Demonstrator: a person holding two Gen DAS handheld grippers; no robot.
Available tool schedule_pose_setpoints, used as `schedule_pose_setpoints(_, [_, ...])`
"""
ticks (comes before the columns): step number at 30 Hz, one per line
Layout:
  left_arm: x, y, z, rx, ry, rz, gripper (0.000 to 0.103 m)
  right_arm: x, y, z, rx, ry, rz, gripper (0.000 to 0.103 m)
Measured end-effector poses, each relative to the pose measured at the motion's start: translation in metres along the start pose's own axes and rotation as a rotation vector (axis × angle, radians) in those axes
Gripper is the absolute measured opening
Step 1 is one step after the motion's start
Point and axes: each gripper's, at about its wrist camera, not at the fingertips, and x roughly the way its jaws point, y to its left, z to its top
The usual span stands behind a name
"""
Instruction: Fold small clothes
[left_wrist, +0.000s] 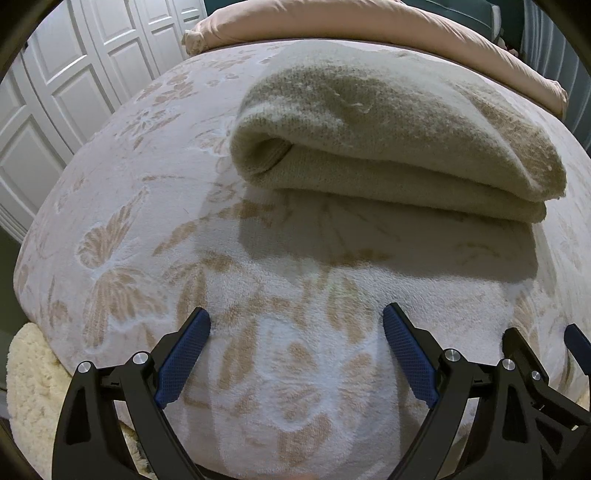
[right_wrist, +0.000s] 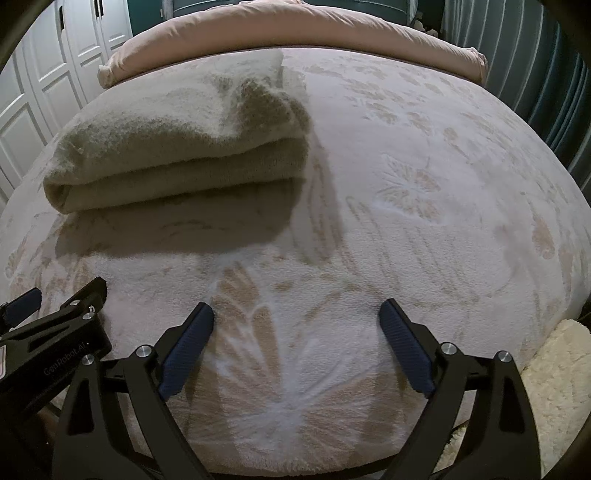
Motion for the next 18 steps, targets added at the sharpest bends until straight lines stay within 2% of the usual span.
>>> schedule_pose_setpoints(18, [-0.0028,-0.0041,-0.0015,0.015,-0.023,0.026,0.093,-0.0025,0.0027,0.0014,0.009,0.015,-0.017,0.089])
